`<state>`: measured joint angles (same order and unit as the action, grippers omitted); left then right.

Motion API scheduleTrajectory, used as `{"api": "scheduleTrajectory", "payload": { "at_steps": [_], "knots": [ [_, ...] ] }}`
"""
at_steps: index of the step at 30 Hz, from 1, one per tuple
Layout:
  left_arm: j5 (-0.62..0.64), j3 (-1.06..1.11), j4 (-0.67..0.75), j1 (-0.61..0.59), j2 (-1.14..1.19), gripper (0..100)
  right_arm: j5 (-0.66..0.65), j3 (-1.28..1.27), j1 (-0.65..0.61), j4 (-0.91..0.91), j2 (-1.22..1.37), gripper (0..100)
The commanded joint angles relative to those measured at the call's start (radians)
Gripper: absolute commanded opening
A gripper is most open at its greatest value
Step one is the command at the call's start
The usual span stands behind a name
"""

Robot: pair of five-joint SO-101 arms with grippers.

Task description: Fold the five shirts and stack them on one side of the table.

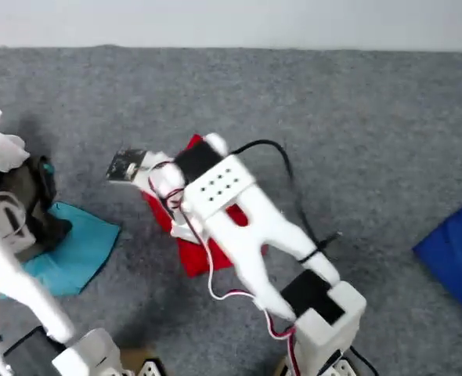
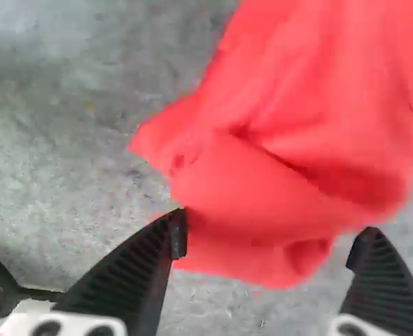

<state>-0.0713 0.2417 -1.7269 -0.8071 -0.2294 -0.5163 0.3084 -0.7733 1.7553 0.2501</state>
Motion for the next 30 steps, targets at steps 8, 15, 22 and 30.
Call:
{"api": "scheduleTrajectory", "payload": {
  "at_steps": [8,15,22,30],
  "knots": [
    [-0.041,0.071,-0.028,-0.06,-0.037,24,-0.114,0.012,0.058,0.041,0.16,28.8],
    [-0.041,0.071,-0.028,-0.061,-0.034,24,-0.12,0.02,0.246,0.036,0.09,1.3],
    [-0.041,0.073,-0.028,-0.061,-0.032,24,-0.129,0.017,0.595,0.039,0.047,0.9],
    [-0.041,0.073,-0.026,-0.057,-0.032,24,-0.204,0.008,0.98,0.038,0.085,3.9]
  ]
}}
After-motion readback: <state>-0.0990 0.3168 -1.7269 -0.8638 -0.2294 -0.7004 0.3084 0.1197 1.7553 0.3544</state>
